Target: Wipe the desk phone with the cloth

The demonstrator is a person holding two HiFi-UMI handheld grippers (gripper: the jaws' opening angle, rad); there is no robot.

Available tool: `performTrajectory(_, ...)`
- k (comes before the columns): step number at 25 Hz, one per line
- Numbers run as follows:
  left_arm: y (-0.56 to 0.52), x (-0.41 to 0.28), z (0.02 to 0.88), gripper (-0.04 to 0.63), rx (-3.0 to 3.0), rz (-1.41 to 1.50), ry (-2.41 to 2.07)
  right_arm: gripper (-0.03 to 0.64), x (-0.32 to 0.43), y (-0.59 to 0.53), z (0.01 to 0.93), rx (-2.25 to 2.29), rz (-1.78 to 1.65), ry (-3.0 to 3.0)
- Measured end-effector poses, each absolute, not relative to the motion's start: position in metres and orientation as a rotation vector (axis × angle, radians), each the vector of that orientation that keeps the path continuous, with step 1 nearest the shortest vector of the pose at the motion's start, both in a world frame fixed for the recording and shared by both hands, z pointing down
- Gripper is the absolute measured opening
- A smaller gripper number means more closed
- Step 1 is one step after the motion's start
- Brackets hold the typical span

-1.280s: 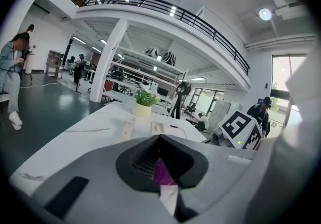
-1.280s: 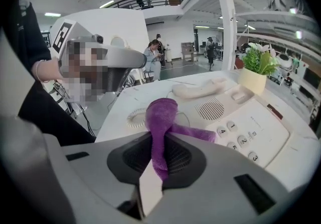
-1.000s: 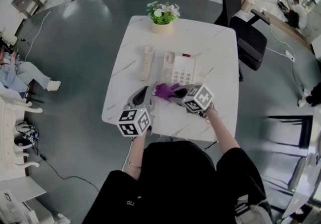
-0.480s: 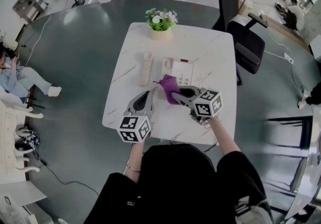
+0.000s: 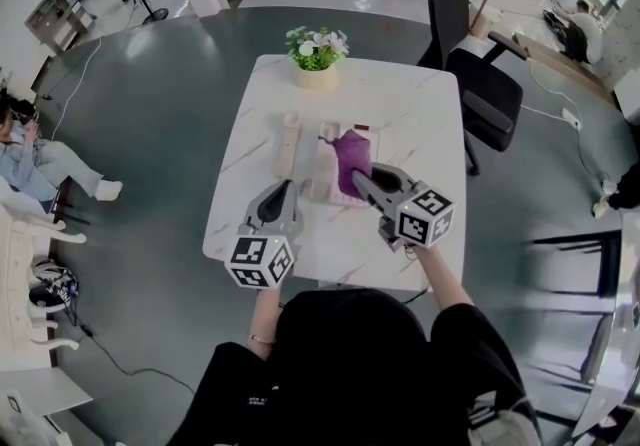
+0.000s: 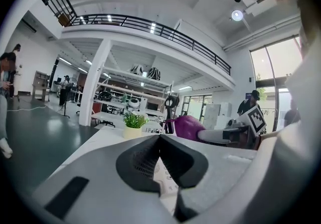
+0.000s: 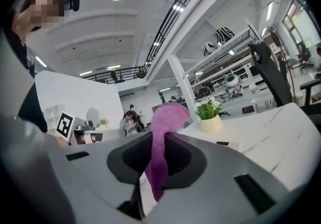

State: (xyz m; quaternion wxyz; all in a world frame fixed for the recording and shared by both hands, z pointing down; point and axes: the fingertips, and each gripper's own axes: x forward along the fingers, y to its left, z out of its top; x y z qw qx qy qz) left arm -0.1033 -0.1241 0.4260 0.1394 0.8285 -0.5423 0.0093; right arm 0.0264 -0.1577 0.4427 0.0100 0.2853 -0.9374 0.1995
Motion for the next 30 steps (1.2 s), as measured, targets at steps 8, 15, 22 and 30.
performTrajectory(8,-0.125,-0.111,0.407,-0.003,2.418,0.025,-1.624,0.037,0.052,-0.162,0.416,1.089,0.456,-2.944)
performTrajectory(15,-0.122,-0.121,0.393,-0.003,2.429,-0.006,-1.668,0.037,0.071,-0.161,0.398,1.232,0.337,-2.925)
performTrajectory(22,-0.121,-0.131,0.384,-0.003,2.415,-0.026,-1.71,0.037,0.089,-0.163,0.389,1.306,0.322,-2.92)
performTrajectory(30,-0.117,-0.133,0.377,-0.003,2.415,-0.025,-1.74,0.037,0.102,-0.16,0.389,1.357,0.291,-2.887)
